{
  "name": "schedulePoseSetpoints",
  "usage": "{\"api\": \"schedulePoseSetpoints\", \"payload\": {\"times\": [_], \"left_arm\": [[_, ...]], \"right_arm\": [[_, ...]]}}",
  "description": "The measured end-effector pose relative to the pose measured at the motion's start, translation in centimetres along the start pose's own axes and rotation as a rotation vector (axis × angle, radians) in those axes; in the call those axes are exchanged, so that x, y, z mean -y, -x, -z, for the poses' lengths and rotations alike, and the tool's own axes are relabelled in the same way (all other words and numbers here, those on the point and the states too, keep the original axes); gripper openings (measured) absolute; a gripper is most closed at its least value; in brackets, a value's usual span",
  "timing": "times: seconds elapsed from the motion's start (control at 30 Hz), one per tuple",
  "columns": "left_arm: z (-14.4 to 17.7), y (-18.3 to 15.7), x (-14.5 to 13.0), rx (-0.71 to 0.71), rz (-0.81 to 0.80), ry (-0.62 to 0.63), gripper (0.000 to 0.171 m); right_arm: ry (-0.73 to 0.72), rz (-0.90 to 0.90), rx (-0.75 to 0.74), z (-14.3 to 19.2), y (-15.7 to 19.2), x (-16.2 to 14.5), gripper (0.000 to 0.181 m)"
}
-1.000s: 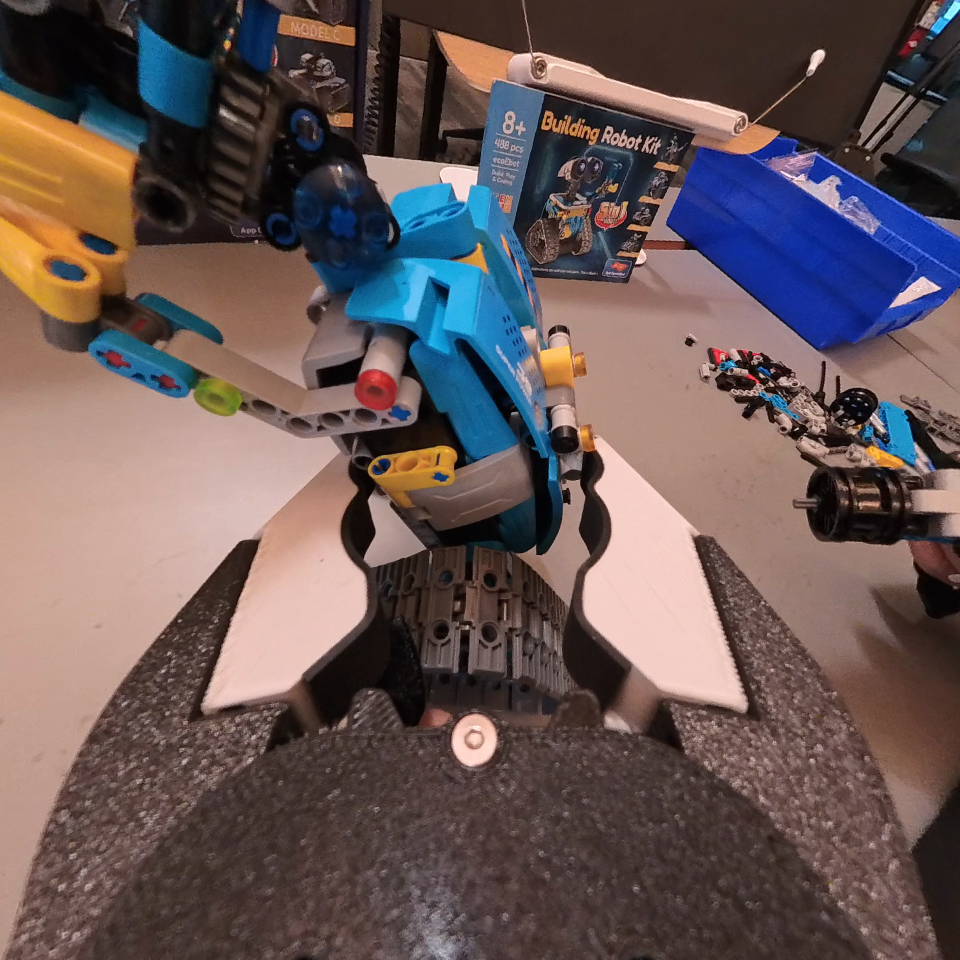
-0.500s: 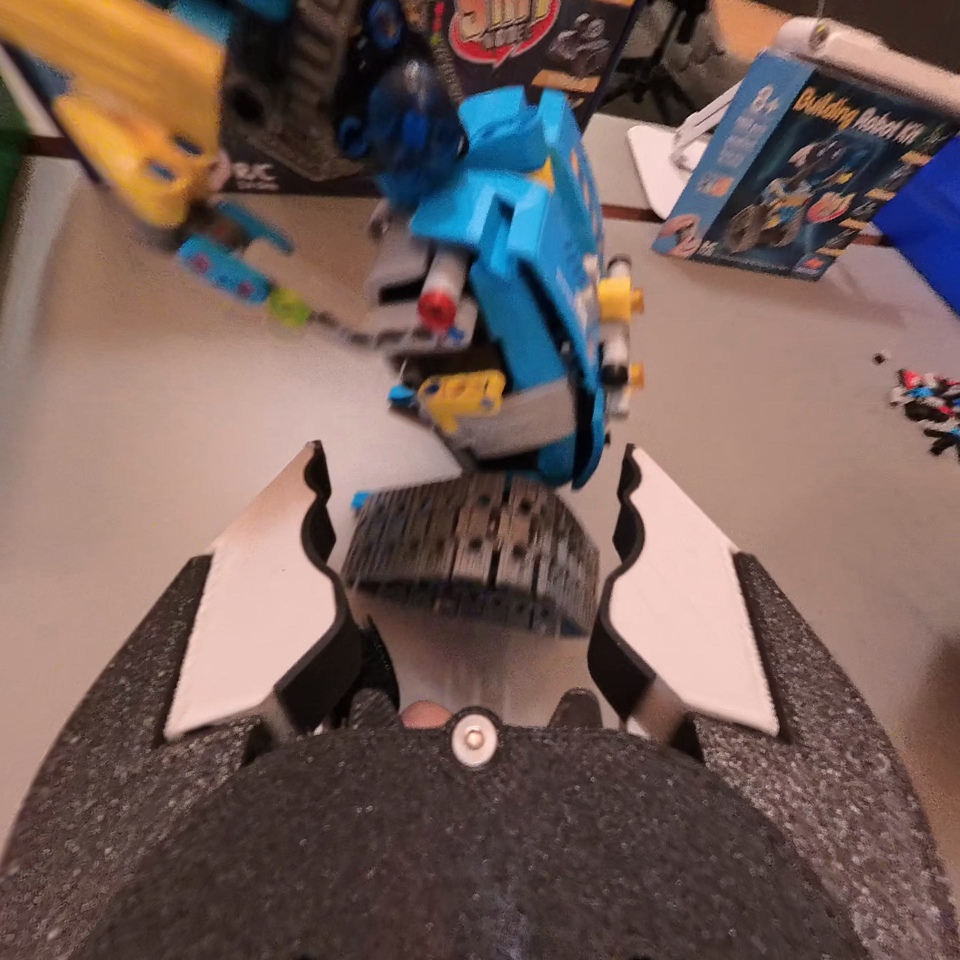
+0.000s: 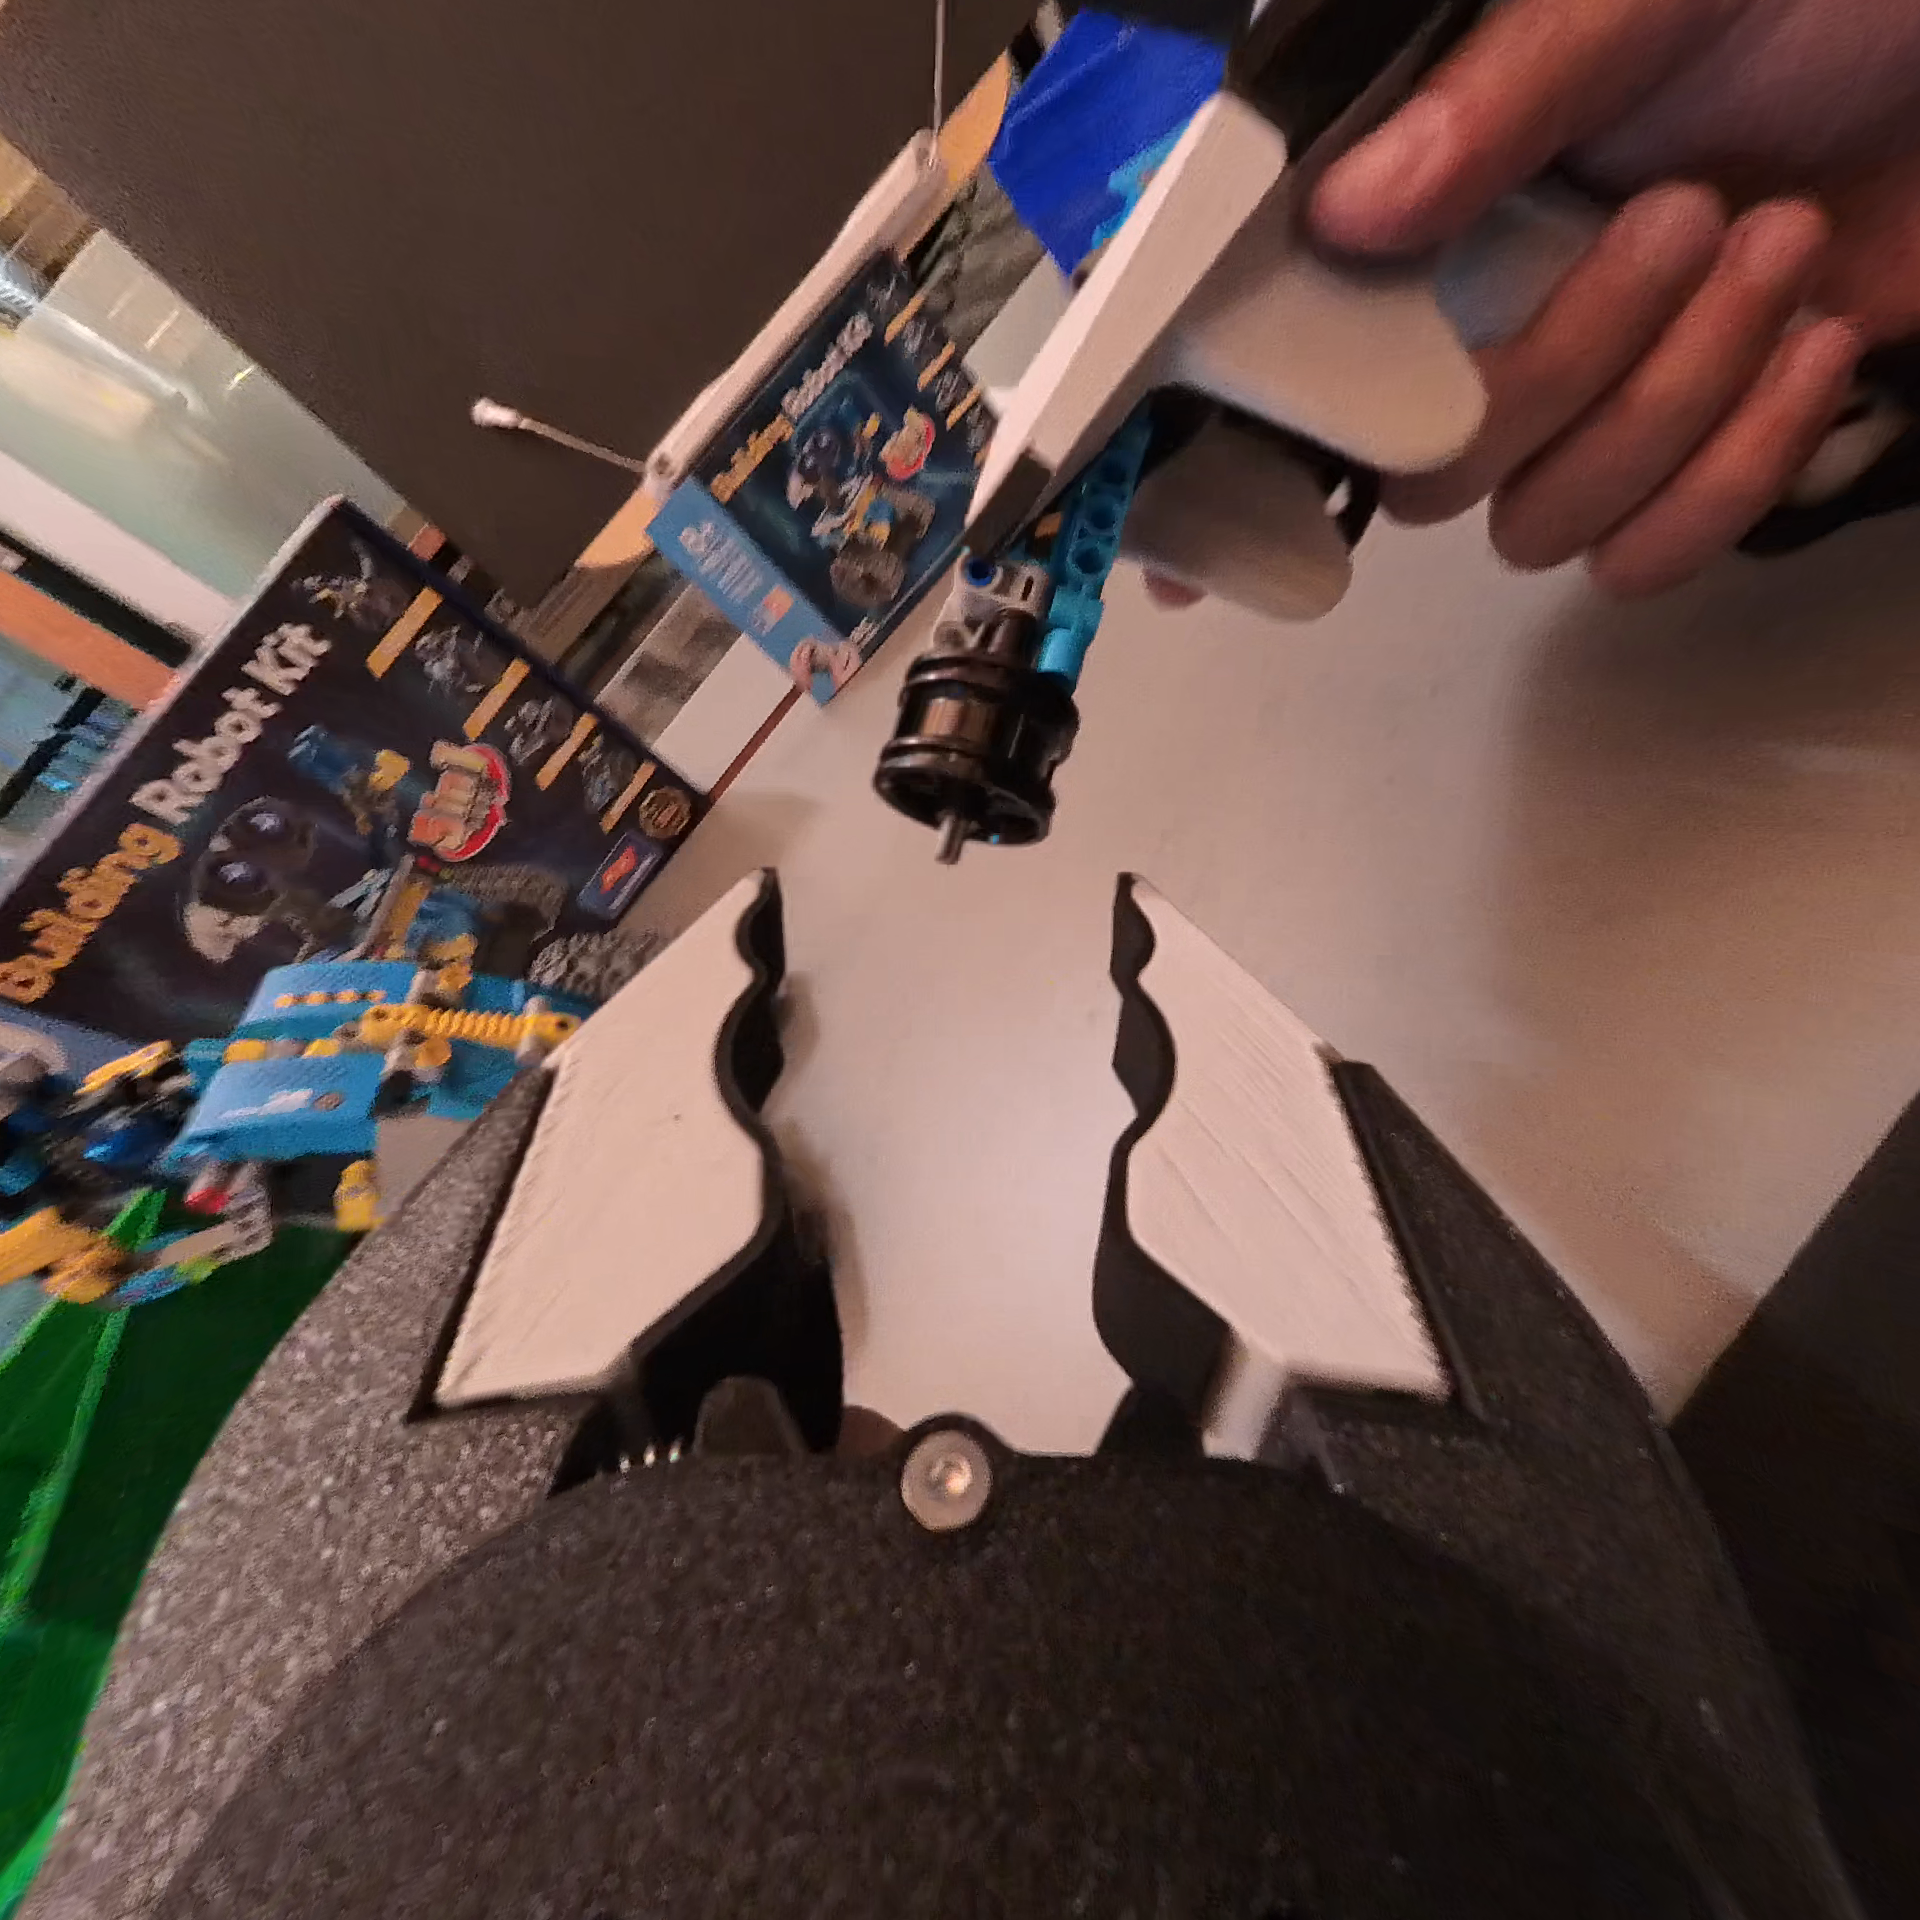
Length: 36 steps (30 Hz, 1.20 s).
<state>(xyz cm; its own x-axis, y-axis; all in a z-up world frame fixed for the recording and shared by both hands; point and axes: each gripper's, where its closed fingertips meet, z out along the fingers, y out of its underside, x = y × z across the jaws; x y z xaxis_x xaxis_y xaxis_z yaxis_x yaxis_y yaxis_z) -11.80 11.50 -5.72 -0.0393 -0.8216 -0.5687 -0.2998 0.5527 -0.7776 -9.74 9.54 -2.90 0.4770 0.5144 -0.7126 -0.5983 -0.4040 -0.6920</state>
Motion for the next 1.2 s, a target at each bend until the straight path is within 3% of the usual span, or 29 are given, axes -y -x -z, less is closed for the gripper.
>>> {"api": "schedulePoseSetpoints", "payload": {"times": [0.1,0.33,0.53,0.67,1.07,1.2], "left_arm": [[0.5,0.1,2.1,-0.057,0.147,-0.146,0.033],[1.8,-0.9,3.5,-0.235,0.399,-0.316,0.002],[3.5,-0.4,4.3,-0.353,0.520,-0.415,0.004],[3.7,-0.6,4.4,-0.361,0.502,-0.420,0.011],[3.3,-1.2,3.8,-0.378,0.486,-0.391,0.006],[3.2,-1.0,3.9,-0.370,0.464,-0.415,0.006]], "right_arm": [[-0.038,-0.059,0.072,0.5,0.7,0.6,0.025],[-0.063,-0.122,0.170,0.7,1.7,1.0,0.025],[-0.041,-0.148,0.225,0.8,2.2,0.7,0.025],[-0.004,-0.146,0.238,0.5,2.4,0.0,0.025],[0.040,-0.145,0.211,0.1,2.0,-0.9,0.025],[0.030,-0.071,0.188,-0.2,2.5,-1.0,0.026]]}}
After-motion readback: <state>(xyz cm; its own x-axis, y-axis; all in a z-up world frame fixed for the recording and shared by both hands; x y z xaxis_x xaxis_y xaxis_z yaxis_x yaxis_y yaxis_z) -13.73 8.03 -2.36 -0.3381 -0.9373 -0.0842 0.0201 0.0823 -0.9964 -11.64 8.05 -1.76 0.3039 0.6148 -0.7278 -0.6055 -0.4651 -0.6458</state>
